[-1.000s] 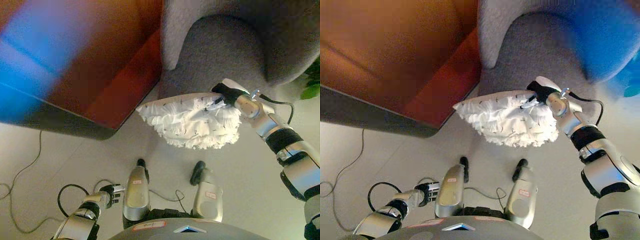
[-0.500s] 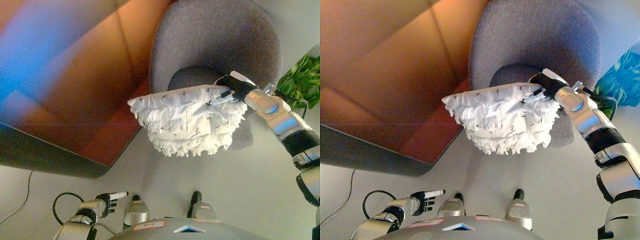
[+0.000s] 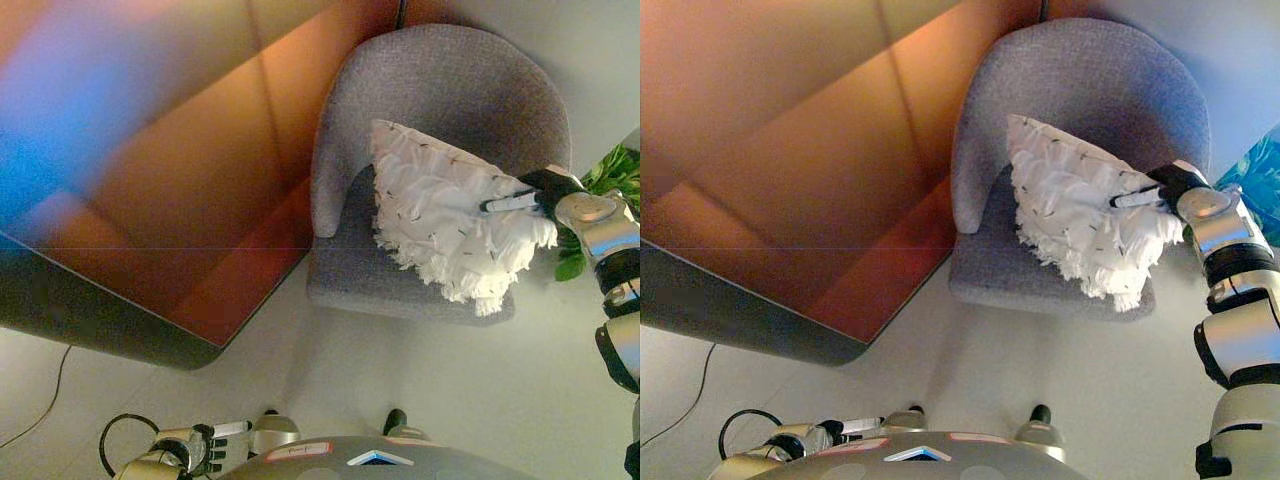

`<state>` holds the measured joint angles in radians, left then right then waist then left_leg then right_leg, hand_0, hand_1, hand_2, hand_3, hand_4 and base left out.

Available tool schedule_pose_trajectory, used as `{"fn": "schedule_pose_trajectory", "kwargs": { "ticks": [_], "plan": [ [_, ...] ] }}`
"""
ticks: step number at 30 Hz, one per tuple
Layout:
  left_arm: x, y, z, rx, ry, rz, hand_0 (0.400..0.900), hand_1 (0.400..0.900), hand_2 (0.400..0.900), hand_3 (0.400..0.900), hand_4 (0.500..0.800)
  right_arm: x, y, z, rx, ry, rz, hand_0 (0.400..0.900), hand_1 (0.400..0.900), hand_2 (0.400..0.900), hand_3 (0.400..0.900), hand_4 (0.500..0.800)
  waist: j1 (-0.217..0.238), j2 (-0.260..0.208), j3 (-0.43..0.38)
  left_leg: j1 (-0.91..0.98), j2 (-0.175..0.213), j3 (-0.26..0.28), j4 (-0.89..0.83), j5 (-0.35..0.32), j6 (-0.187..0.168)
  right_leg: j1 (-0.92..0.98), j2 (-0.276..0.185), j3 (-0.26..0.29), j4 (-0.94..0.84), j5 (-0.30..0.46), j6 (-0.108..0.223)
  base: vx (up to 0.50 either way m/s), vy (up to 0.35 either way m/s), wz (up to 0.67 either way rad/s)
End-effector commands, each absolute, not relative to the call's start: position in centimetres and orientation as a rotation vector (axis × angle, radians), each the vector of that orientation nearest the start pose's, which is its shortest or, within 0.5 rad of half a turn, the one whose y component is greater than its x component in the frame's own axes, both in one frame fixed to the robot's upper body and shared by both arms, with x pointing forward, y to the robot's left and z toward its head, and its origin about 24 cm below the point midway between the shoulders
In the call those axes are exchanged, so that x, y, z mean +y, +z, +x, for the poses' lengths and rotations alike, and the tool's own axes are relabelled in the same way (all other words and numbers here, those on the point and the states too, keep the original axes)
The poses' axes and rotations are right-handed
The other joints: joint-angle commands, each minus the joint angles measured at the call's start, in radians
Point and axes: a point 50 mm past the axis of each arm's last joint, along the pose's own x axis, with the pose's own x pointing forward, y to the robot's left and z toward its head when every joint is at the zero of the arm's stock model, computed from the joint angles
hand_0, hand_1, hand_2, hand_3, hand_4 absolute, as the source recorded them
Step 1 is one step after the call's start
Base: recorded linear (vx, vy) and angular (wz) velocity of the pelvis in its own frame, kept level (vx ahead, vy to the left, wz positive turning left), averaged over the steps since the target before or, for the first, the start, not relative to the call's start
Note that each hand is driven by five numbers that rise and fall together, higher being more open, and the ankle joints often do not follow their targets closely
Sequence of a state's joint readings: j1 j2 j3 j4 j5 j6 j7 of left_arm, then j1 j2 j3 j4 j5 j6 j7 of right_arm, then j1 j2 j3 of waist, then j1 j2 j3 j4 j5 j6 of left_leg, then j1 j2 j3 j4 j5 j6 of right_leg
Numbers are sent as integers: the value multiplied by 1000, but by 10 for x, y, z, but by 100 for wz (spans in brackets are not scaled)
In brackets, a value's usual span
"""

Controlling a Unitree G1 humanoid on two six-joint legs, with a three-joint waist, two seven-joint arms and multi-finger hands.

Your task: Pick up the pillow and put it on the sofa.

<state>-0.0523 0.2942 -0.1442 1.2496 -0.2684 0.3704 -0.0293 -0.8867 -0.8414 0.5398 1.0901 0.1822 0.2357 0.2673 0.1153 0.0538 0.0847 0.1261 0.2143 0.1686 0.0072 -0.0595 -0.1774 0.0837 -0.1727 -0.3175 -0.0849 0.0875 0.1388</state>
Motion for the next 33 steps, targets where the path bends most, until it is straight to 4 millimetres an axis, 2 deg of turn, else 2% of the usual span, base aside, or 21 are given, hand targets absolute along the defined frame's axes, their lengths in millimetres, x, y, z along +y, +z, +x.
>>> {"fn": "schedule_pose_trajectory", "kwargs": {
  "ticks": [1, 4, 12, 24, 33],
  "plan": [
    [264, -151, 100, 1516, 182, 238, 900, 900, 900, 900, 800, -325, 224, 387, 359, -226, -760, 900, 900, 900, 900, 800, 63, -18, 2, -131, 32, -62, -53, 158, 11, -77, -67, -6, 115, -62, -7, -279, 0, 1],
    [258, -149, 116, 1450, 171, 225, 900, 900, 900, 900, 800, -324, 248, 389, 313, -308, -794, 900, 900, 900, 900, 800, 68, 7, 53, -182, 26, -89, -42, 160, 12, -132, -75, -2, 139, -65, -11, -228, 19, 1],
    [254, -146, 131, 1390, 150, 199, 900, 900, 900, 900, 800, -341, 293, 377, 268, -475, -884, 900, 900, 900, 900, 800, 62, 42, 118, -266, 16, -119, -49, 175, 16, -237, -81, 16, 178, -68, -11, -106, -5, 2],
    [269, -139, 138, 1337, 155, 194, 900, 900, 900, 900, 800, -364, 319, 358, 285, -681, -964, 900, 900, 900, 900, 800, 52, 29, 151, -298, 33, -103, -60, 196, 12, -281, -65, 35, 176, -59, -11, -55, -43, -10],
    [285, -135, 130, 1352, 170, 199, 900, 900, 900, 900, 800, -381, 323, 345, 268, -748, -984, 900, 900, 900, 900, 800, 28, -2, 131, -259, 46, -72, -70, 199, 3, -236, -48, 41, 140, -53, -9, 14, -33, -13]
  ]
}}
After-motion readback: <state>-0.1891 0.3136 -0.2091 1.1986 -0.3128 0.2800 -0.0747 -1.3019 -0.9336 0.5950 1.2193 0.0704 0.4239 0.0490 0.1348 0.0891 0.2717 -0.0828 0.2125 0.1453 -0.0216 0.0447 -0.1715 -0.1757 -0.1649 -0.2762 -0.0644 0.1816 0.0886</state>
